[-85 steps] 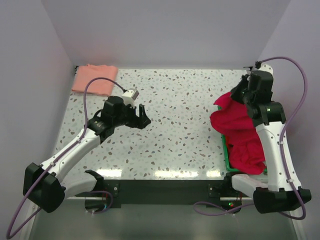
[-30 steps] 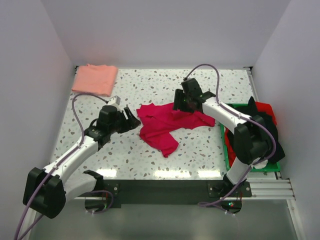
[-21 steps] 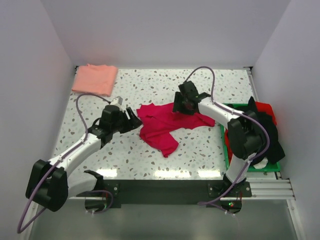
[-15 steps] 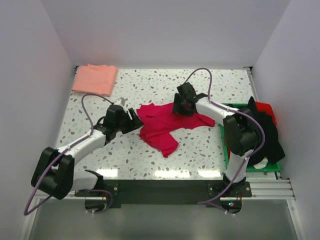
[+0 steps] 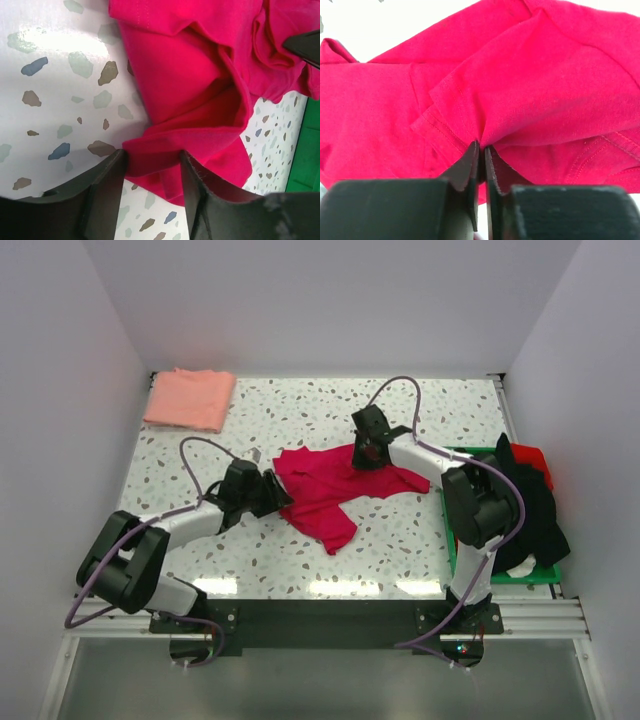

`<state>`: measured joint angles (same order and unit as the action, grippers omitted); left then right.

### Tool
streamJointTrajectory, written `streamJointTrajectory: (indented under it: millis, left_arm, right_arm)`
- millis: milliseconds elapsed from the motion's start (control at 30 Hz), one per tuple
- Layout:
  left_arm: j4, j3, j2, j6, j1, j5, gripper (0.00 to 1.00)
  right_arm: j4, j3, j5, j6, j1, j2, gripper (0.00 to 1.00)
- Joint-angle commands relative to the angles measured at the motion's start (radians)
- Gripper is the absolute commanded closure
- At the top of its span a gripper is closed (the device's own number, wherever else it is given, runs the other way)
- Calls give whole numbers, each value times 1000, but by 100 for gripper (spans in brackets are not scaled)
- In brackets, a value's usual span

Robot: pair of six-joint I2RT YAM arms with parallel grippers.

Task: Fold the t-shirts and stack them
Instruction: Flatten the tshirt out

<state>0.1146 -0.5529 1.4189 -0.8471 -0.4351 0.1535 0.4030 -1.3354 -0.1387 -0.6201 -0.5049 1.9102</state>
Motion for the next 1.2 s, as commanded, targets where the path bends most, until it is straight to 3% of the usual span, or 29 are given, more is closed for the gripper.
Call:
streamJointTrajectory:
  millis: [0, 333, 867, 1167]
  left_arm:
    - [65, -30, 21, -1, -5, -2, 51]
    - [-30, -110, -21, 28, -4, -41, 100]
    - [-539, -570, -247, 206, 87, -377, 100]
    - [-658, -685, -431, 252, 137, -476, 100]
  right_arm:
    - [-7, -50, -2, 5, -4, -40, 98]
    - [80, -116, -42, 54, 29, -198, 100]
    - [290, -415, 2, 111, 291, -476, 100]
    - [393, -467, -1, 115, 309, -632, 100]
